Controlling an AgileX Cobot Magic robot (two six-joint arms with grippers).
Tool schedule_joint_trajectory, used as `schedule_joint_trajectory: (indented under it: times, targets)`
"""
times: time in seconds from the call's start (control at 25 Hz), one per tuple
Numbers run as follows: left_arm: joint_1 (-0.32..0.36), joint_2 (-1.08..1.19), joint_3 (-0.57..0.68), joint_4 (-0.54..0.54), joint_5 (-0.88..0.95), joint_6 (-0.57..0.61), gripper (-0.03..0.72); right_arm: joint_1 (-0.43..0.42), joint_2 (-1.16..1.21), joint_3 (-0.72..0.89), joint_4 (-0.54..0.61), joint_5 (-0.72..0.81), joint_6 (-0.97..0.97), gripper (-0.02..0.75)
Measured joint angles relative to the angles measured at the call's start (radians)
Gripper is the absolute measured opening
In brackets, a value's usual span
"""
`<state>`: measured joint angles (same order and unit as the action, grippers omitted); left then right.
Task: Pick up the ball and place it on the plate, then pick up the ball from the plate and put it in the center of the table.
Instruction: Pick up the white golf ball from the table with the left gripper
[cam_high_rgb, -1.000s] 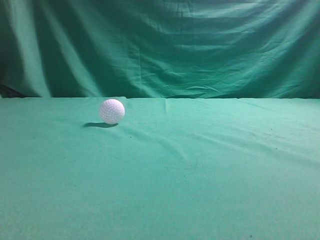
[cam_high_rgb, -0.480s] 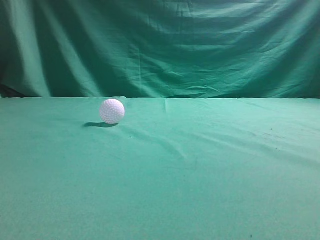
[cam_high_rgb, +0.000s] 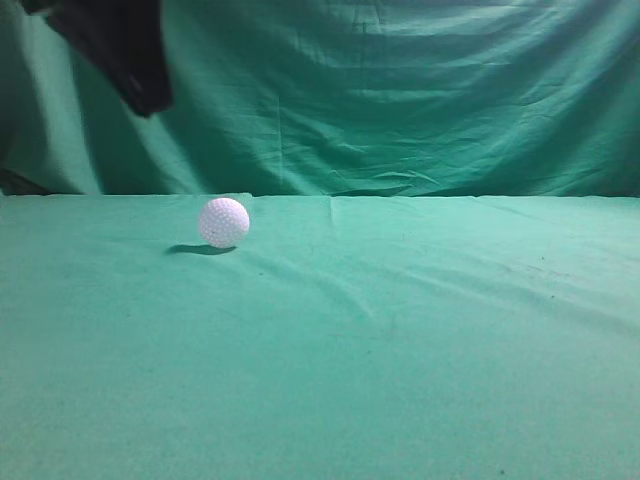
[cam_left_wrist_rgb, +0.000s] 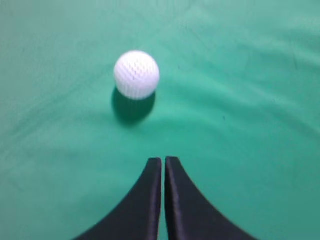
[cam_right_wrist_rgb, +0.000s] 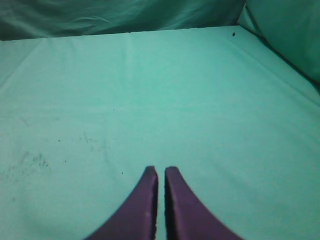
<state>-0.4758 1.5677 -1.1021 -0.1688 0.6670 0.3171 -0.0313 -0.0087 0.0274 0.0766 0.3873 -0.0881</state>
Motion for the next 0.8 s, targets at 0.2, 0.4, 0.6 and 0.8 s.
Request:
schedule_joint_trajectory:
  times: [0.2, 0.4, 0.6, 0.8]
  targets:
    - [-0.003, 0.153, -0.119, -0.003, -0.007, -0.002, 0.0, 0.0, 0.0, 0.0, 0.0, 0.0, 0.0, 0.0]
    - [-0.009, 0.229, -0.175, -0.009, -0.019, -0.004, 0.351, 0.0, 0.0, 0.0, 0.0, 0.0, 0.0, 0.0]
    - [-0.011, 0.273, -0.182, -0.024, -0.075, -0.061, 0.655, 0.0, 0.0, 0.0, 0.0, 0.0, 0.0, 0.0]
    - [-0.011, 0.332, -0.195, -0.006, -0.099, -0.081, 0.591, 0.0, 0.0, 0.0, 0.0, 0.0, 0.0, 0.0]
